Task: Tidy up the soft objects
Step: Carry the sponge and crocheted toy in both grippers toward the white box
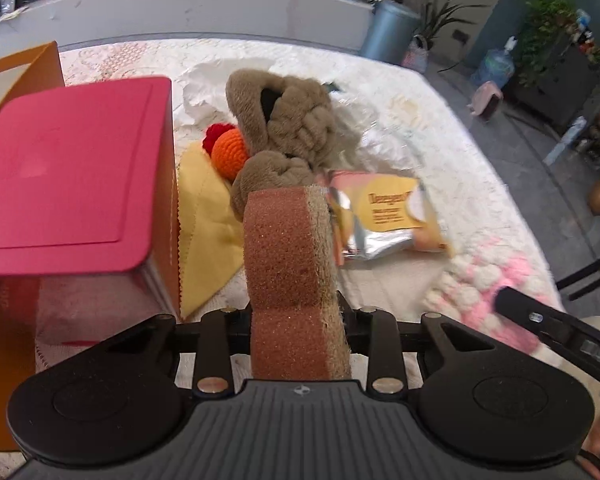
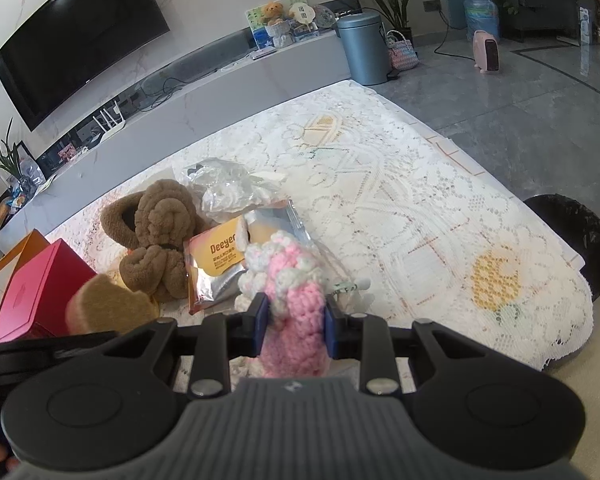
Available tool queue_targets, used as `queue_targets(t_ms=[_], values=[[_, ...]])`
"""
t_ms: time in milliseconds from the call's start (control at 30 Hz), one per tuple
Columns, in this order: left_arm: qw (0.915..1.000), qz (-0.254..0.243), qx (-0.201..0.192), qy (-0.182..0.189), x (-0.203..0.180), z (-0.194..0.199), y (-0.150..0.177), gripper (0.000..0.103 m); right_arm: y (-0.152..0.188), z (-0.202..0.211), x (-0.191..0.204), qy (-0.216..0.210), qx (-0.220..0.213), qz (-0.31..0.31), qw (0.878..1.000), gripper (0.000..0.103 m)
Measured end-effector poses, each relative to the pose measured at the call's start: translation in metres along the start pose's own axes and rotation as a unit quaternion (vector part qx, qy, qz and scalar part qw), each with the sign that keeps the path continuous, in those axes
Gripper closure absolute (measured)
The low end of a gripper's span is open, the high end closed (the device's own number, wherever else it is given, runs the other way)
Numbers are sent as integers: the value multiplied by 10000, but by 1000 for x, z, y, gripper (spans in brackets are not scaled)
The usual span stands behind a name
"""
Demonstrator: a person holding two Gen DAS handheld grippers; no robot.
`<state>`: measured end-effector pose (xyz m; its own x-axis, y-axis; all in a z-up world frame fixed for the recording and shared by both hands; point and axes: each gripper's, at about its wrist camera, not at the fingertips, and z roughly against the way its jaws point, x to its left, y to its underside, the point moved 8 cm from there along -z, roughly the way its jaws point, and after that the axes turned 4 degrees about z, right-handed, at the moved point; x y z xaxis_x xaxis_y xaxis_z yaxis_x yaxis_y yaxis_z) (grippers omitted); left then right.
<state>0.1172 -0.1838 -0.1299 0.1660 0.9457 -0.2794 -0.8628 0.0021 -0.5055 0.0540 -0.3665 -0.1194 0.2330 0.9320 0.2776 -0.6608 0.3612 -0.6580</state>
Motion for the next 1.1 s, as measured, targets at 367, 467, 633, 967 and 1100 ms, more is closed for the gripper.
queue_targets(t_ms=[367,467,633,967,1100], values=[[9974,92,-251,670,-4,59,-4,65,-12,31,4,-185,-387,5,9991,75],[9967,178,-213,768,3,60,-5,66,-15,37,8,-232,-469,42,9986,75],[9972,152,70,726,9,43,7,67,-13,34,17,-296,-397,126,9987,75],[9804,246,77,1955,-19,82,5,68,-17,45,17,-213,-569,227,9979,75],[9769,97,-203,2126,-31,105,0,68,-25,68,16,-371,-859,165,9955,75]])
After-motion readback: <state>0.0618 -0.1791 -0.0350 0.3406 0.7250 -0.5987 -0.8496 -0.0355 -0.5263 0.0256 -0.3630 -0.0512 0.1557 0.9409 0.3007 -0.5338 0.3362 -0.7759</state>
